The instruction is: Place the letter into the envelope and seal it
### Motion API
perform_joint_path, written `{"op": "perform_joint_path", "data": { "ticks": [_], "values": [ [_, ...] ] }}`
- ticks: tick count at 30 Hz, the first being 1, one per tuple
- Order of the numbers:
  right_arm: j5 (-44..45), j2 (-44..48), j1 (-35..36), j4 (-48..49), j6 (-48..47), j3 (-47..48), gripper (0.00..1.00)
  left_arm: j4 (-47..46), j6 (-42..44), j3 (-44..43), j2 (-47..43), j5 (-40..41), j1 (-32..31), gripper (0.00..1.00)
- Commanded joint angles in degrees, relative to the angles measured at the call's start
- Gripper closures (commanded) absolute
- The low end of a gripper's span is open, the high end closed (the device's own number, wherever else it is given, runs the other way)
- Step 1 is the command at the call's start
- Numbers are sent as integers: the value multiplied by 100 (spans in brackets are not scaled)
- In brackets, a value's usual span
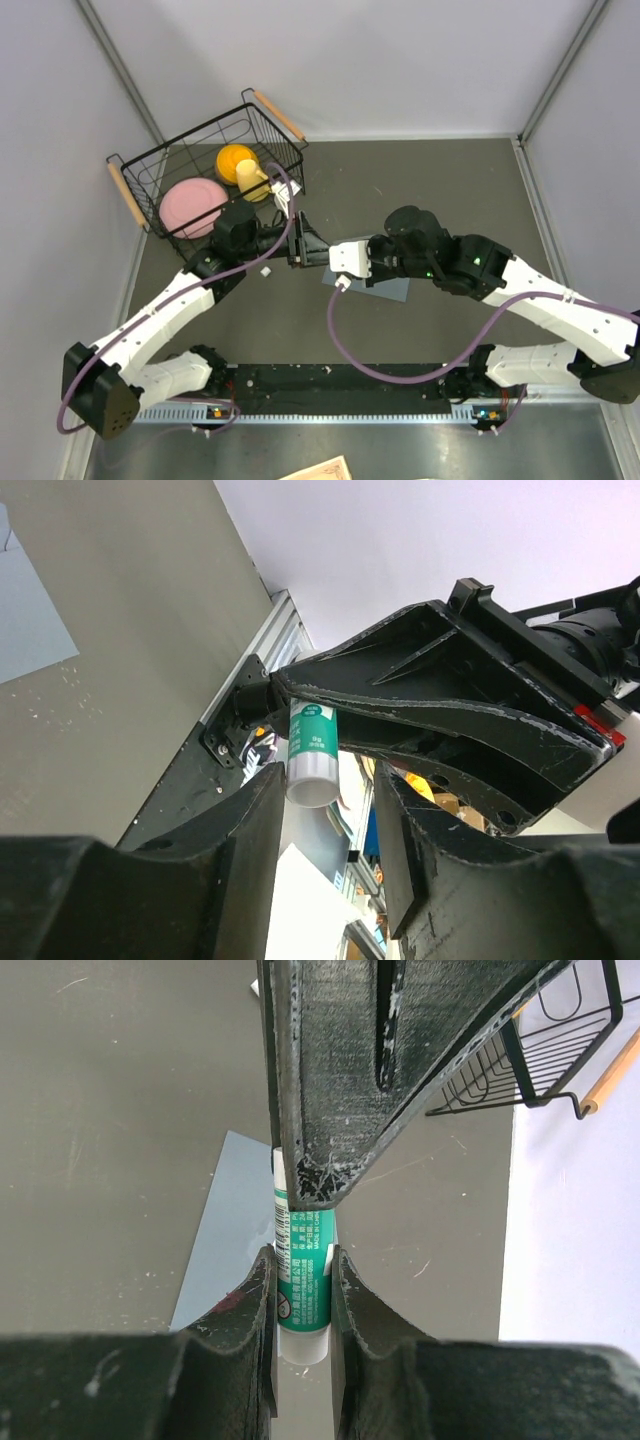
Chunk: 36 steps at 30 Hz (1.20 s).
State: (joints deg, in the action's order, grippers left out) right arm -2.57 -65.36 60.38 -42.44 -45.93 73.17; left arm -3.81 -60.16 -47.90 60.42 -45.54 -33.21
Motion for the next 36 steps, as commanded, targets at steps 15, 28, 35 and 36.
{"op": "perform_joint_path", "data": {
  "ticks": [15, 28, 35, 36],
  "values": [
    [-611, 24, 88, -28, 778, 242, 100, -532, 952, 61, -337, 229, -106, 100],
    [-3881, -934, -800, -1626, 1903, 1393, 100, -1060, 5756, 483, -1480, -270, -835, 100],
    [-5708, -1241, -887, -1698, 2816, 1191, 100, 256, 11511, 545, -2007, -921, -1091, 100],
    [-5859, -1294, -914, -1698, 2896, 1183, 100, 754, 12231, 588, -2069, -948, -1143, 100]
  ]
}}
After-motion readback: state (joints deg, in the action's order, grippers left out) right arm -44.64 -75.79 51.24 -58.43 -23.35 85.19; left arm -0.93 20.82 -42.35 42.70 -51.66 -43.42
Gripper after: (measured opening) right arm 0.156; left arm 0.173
